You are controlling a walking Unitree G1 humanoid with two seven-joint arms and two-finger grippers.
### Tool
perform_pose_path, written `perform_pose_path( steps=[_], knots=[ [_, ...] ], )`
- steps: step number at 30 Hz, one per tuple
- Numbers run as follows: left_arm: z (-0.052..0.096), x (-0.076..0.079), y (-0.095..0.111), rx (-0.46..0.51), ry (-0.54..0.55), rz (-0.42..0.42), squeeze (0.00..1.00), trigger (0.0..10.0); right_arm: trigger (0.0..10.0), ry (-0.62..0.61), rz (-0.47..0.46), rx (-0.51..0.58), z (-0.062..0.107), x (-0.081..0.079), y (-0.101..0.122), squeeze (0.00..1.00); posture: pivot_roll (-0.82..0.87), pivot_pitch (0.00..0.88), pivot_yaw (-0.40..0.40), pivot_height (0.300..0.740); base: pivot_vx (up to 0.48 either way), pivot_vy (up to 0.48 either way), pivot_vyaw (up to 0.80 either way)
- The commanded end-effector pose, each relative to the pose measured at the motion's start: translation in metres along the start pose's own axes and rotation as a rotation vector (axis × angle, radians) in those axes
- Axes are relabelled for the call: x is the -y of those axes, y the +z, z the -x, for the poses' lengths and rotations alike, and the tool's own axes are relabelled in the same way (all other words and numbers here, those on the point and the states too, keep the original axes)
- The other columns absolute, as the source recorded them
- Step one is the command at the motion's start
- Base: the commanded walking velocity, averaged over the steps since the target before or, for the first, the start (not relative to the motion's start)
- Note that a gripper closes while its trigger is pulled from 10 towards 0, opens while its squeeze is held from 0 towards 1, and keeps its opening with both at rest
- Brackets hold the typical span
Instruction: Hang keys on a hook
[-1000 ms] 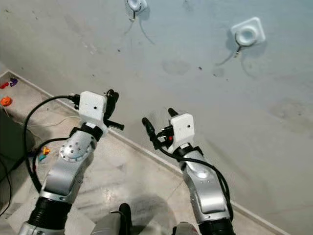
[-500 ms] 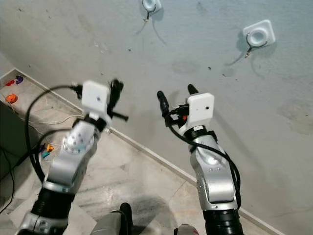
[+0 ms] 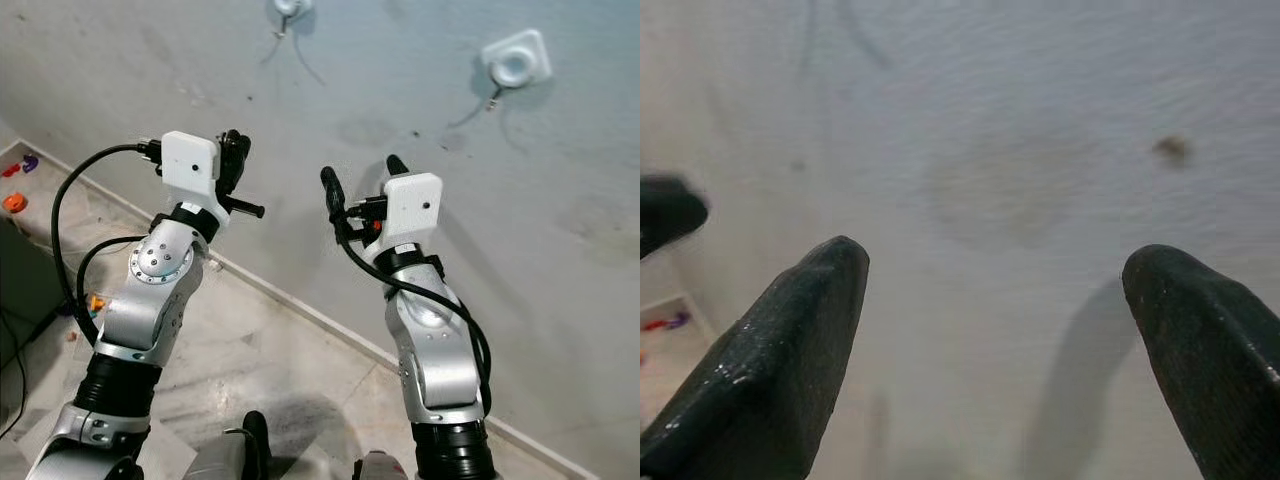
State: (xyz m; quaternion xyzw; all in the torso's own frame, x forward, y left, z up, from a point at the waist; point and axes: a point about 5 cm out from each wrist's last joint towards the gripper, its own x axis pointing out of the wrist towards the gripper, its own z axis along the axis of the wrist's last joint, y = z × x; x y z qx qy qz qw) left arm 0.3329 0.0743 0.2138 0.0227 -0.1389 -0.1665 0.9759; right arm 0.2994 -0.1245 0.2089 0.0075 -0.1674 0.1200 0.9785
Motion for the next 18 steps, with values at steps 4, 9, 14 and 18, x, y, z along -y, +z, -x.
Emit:
perform_pose_path(
  steps=[4,9,14,18],
  knots=[
    [0.009,-0.005,-0.007,-0.020,0.009,-0.014,0.00,10.0,10.0,0.002,-0.011,0.015,-0.002,-0.004,0.006,0.00,-0.10,0.208,0.057,0.740,0.000,0.000,0.00],
    [0.012,-0.005,-0.008,-0.030,0.009,0.000,0.00,10.0,10.0,-0.007,-0.019,0.009,-0.002,-0.004,0.005,0.00,-0.09,0.209,0.055,0.740,0.000,0.000,0.00],
    [0.013,-0.002,-0.010,-0.033,-0.004,0.006,0.00,10.0,10.0,-0.019,-0.026,0.018,-0.003,-0.003,0.007,0.00,-0.09,0.210,0.055,0.740,0.000,0.000,0.00],
    [0.016,-0.002,-0.011,-0.031,-0.016,0.006,0.00,10.0,10.0,-0.042,-0.013,0.044,-0.005,0.002,0.015,0.00,-0.09,0.211,0.056,0.740,0.000,0.000,0.00]
  ],
)
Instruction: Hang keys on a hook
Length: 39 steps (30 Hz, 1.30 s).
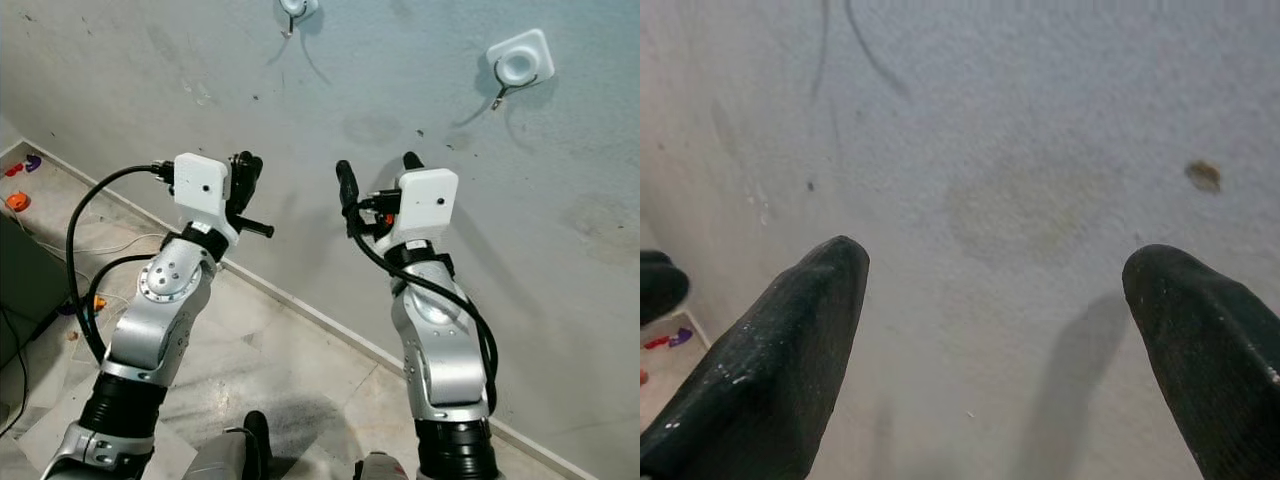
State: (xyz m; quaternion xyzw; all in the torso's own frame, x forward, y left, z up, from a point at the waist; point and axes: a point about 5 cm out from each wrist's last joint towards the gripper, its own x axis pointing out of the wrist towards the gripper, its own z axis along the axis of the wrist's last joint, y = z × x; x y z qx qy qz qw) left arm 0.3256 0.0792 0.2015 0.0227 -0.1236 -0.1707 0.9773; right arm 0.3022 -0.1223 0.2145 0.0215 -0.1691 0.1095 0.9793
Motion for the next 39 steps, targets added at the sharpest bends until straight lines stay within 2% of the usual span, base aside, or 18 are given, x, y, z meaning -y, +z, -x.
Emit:
perform_pose_path(
  steps=[1,7,11,18,20,39],
  knots=[
    [0.005,-0.001,-0.002,-0.004,-0.006,-0.001,0.00,10.0,10.0,-0.020,0.013,0.039,0.000,0.004,0.011,0.00,-0.09,0.210,0.057,0.740,0.000,0.000,0.00],
    [0.001,-0.004,0.003,0.009,-0.004,-0.001,0.00,10.0,10.0,-0.036,0.011,0.030,0.001,0.008,0.009,0.00,-0.09,0.209,0.059,0.740,0.000,0.000,0.00],
    [-0.002,-0.007,0.006,0.019,0.001,0.002,0.00,10.0,10.0,-0.029,0.008,0.027,0.000,0.005,0.009,0.00,-0.09,0.210,0.061,0.740,0.000,-0.333,0.00],
    [0.002,-0.007,0.003,0.004,0.003,-0.002,0.00,10.0,10.0,-0.031,0.007,0.015,0.001,0.004,0.006,0.00,-0.09,0.212,0.060,0.740,0.000,-0.313,0.00],
    [0.004,-0.007,0.001,0.002,0.011,0.031,0.00,10.0,10.0,-0.032,0.004,0.014,0.001,0.005,0.006,0.00,-0.09,0.211,0.059,0.740,0.000,0.000,0.00],
    [0.004,-0.015,0.000,-0.013,0.031,0.018,0.00,10.0,10.0,-0.033,0.001,0.024,-0.001,0.004,0.009,0.00,-0.08,0.209,0.061,0.740,0.000,0.000,0.00]
  ],
)
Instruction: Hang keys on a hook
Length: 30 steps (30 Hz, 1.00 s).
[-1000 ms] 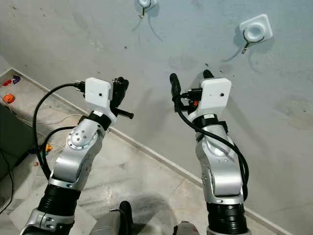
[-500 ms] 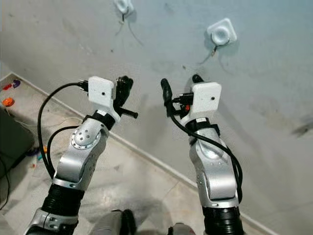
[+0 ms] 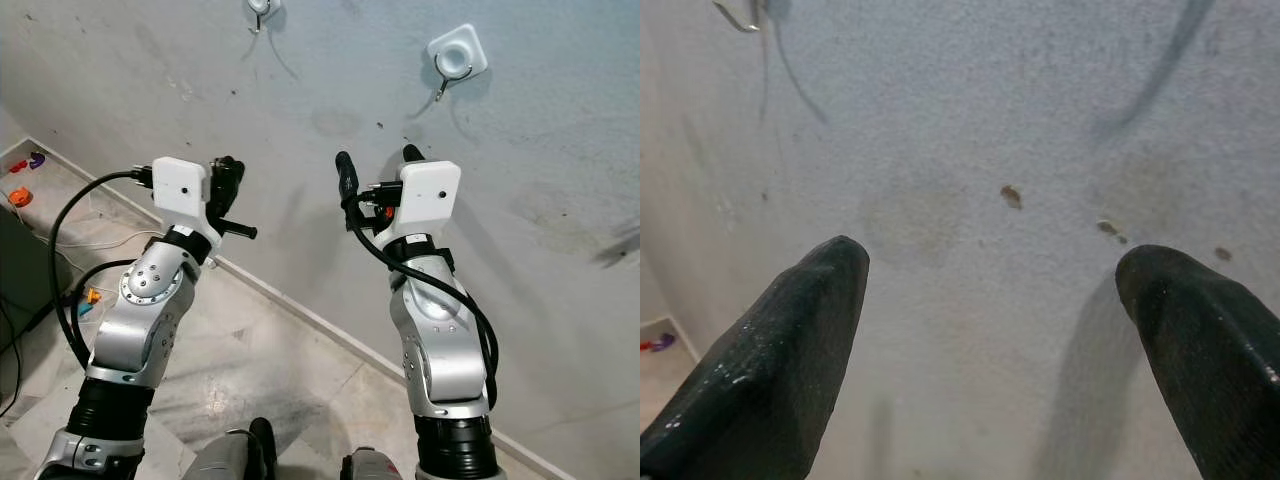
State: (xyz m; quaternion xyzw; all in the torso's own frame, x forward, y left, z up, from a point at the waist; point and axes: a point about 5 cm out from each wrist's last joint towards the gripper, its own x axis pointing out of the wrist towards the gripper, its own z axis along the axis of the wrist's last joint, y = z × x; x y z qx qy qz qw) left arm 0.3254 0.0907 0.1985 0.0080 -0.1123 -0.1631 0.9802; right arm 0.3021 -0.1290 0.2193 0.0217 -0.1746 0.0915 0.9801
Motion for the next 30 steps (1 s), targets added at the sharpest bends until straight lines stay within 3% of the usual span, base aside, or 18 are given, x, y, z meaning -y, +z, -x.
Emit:
perform_pose_path(
  steps=[1,20,24,30],
  knots=[
    [0.000,-0.005,0.003,0.006,0.012,-0.013,0.00,10.0,10.0,0.002,-0.006,0.013,-0.001,-0.002,0.004,0.00,-0.08,0.209,0.061,0.740,0.000,0.000,0.00],
    [-0.040,-0.059,0.034,0.058,0.109,-0.092,0.00,10.0,10.0,-0.009,0.000,0.029,-0.001,-0.002,0.009,0.00,-0.09,0.221,0.073,0.740,0.000,0.000,0.00],
    [-0.051,-0.063,0.038,0.051,0.063,-0.106,0.00,10.0,10.0,-0.009,-0.008,0.028,0.000,-0.003,0.010,0.00,-0.10,0.228,0.075,0.740,0.000,0.000,0.00],
    [-0.064,-0.056,0.041,0.018,-0.002,-0.129,0.00,10.0,10.0,0.016,-0.017,0.026,0.002,-0.008,0.011,0.00,-0.11,0.238,0.082,0.740,0.000,0.000,0.00]
  ],
)
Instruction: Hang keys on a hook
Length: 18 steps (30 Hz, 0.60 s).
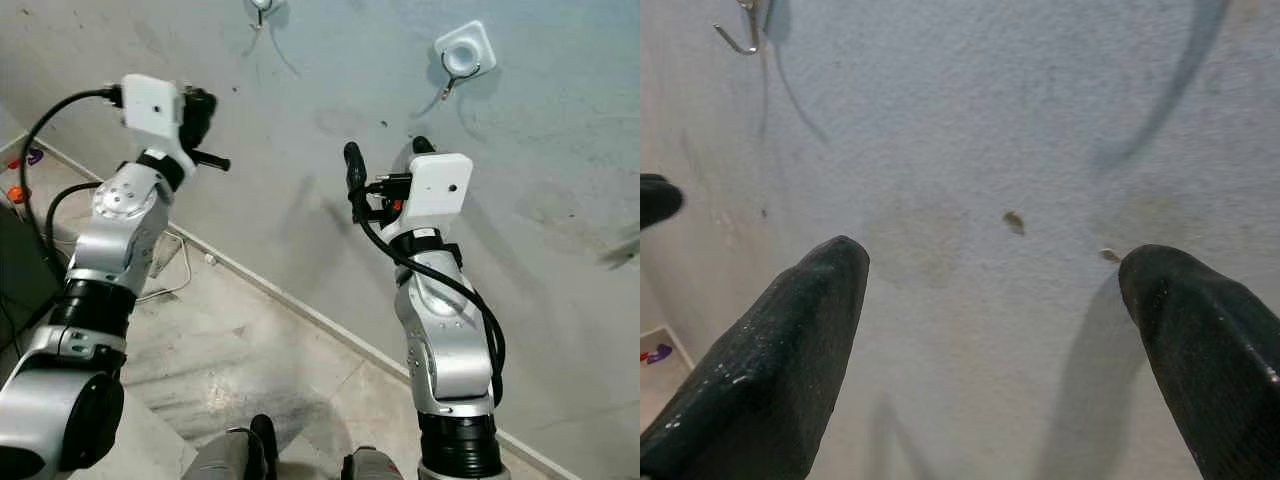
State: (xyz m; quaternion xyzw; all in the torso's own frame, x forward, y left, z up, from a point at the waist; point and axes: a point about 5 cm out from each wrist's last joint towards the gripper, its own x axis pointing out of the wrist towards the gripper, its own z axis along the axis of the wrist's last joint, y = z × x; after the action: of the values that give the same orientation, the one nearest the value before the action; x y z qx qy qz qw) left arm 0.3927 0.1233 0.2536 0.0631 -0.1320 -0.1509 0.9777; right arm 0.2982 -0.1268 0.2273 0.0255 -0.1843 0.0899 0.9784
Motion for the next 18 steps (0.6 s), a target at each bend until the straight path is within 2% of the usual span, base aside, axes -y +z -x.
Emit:
perform_pose_path(
  steps=[1,7,11,13,14,18],
  knots=[
    [-0.006,0.001,0.001,-0.033,-0.020,-0.008,0.00,10.0,10.0,0.033,-0.012,0.005,0.003,-0.007,0.003,0.00,-0.12,0.240,0.089,0.740,0.000,0.000,0.00],
    [-0.019,0.006,0.012,-0.057,-0.054,0.024,0.00,10.0,10.0,0.051,-0.003,-0.001,0.007,-0.010,0.003,0.00,-0.13,0.246,0.101,0.740,0.000,0.000,0.00],
    [-0.031,0.008,0.030,-0.053,-0.095,0.011,0.00,10.0,10.0,0.060,-0.004,-0.009,0.009,-0.012,0.002,0.00,-0.13,0.246,0.106,0.740,0.000,0.000,0.00],
    [-0.033,0.008,0.033,-0.054,-0.098,0.010,0.00,10.0,10.0,0.062,-0.003,-0.011,0.009,-0.013,0.001,0.00,-0.12,0.247,0.107,0.740,0.000,0.000,0.00],
    [-0.038,0.006,0.043,-0.046,-0.107,0.000,0.00,10.0,10.0,0.067,-0.004,-0.013,0.009,-0.014,0.001,0.00,-0.12,0.245,0.110,0.740,0.000,0.000,0.00],
    [-0.041,0.003,0.052,-0.030,-0.106,-0.012,0.00,10.0,10.0,0.070,-0.005,-0.015,0.009,-0.015,0.000,0.00,-0.12,0.245,0.111,0.740,0.000,0.000,0.00]
  ],
)
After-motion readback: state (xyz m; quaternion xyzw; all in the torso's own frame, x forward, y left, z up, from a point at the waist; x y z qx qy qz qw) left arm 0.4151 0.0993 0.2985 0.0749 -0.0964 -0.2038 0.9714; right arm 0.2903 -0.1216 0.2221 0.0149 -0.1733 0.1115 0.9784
